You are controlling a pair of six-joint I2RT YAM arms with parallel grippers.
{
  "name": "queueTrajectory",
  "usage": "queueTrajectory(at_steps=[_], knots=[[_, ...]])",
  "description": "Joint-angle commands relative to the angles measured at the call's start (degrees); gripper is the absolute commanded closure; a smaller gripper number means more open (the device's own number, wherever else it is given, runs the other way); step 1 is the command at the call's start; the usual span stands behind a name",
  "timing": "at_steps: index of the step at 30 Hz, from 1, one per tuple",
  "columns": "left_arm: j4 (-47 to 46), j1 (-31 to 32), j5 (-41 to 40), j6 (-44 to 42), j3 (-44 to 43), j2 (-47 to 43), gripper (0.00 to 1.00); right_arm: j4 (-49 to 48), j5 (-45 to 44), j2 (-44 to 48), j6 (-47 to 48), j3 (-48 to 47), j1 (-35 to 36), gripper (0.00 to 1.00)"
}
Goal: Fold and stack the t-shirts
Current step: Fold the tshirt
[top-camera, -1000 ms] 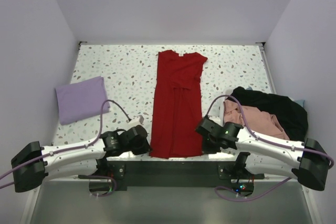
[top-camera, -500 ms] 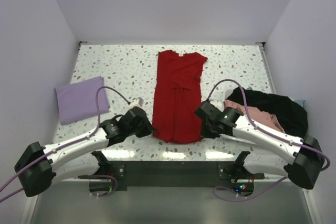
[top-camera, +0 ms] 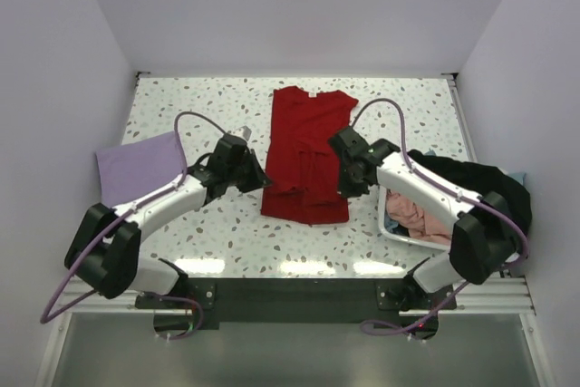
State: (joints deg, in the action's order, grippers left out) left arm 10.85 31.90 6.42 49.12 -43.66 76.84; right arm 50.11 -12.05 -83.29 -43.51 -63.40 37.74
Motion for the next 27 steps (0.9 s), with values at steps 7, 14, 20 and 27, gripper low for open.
queueTrajectory(at_steps=[7,14,20,27], knots=[[-7.7,-8.4,9.2,-6.9,-13.5,14.3,1.0,-2.4,2.4,-13.6,9.6,-14.6,-8.1,1.0],[-10.0,-11.7,13.3,-6.8,-21.4,22.9,1.0,-1.7,3.5,-21.1,12.0,-23.3,-12.6,1.0],[-13.0,-14.1,15.1,-6.5,-25.0,28.1,1.0,-1.7,4.4,-25.9,12.9,-27.6,-15.6,1.0],[-15.0,-16.3,17.6,-6.4,-28.9,34.5,1.0,-2.0,5.3,-31.7,14.1,-31.8,-17.8,1.0]])
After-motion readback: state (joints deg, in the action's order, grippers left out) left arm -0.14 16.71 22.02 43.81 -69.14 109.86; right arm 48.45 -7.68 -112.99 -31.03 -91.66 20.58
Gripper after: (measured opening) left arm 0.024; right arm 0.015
